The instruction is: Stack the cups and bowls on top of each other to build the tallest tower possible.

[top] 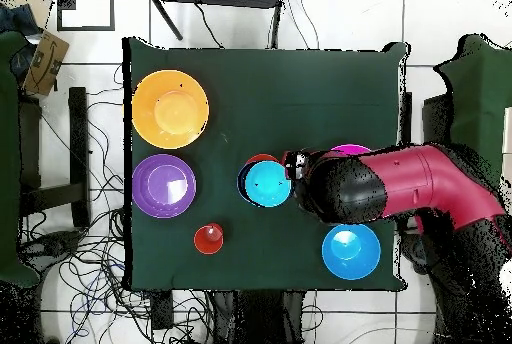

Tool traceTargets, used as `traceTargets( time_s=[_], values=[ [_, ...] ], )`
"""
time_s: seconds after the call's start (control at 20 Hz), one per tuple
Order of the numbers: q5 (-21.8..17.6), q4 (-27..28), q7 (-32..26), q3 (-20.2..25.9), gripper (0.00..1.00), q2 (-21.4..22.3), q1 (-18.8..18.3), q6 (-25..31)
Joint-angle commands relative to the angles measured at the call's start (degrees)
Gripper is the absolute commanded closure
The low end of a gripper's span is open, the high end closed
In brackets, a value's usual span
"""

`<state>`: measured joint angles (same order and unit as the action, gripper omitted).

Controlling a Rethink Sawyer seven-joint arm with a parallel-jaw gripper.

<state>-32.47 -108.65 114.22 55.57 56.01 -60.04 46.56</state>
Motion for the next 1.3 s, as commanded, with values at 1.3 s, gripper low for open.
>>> traceTargets(
  time_s=[1.3],
  values=[
    [-15.8, -12.3, 0.8, -12.8, 0.00, -3.8, 2.0, -15.9]
  ],
)
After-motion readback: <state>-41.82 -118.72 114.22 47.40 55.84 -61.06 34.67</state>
